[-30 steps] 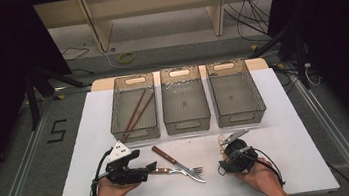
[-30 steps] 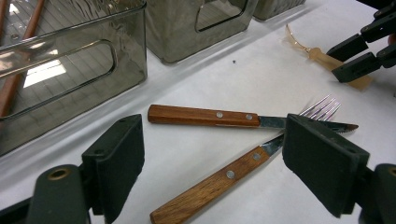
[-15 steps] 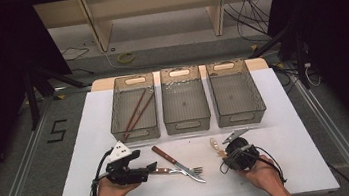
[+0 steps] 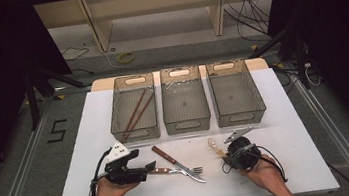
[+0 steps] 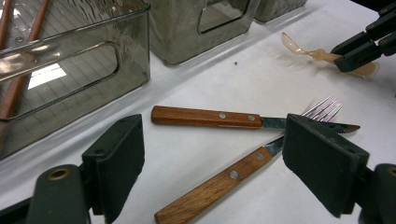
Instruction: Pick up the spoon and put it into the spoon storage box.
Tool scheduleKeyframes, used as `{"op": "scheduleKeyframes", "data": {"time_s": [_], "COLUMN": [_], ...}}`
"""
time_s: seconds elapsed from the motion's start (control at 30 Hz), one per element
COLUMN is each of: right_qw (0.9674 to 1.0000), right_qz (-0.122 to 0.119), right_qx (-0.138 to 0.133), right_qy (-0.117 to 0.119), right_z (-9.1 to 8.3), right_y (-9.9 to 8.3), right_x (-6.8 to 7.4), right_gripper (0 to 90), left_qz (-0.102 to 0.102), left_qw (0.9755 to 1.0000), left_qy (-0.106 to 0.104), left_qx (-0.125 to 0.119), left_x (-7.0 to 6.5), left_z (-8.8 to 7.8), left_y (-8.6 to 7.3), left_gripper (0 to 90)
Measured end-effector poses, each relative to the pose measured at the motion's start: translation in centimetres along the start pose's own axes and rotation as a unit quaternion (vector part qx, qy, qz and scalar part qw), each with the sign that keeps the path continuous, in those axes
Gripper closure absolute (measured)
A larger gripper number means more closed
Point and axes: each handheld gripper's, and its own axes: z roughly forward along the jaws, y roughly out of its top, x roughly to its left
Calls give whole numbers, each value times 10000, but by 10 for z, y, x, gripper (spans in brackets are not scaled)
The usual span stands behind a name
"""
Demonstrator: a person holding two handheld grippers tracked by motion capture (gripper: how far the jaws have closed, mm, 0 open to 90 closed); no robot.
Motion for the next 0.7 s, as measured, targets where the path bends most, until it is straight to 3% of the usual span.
{"op": "scheduleKeyframes", "data": {"time_s": [0.43, 0.7], "right_qw": [9995, 9979], "right_qz": [12, -3], "right_qx": [-292, -606], "right_qy": [113, 210], "right_z": [-12, -21], "right_y": [4, 21], "right_x": [-2, -7], "right_gripper": [775, 774], "left_qz": [15, -1], "left_qw": [10000, 10000], "left_qy": [-15, 6], "left_qx": [-80, -97], "left_x": [2, 5], "left_z": [-1, -2], "left_y": [-1, -2], "left_gripper": [201, 200]}}
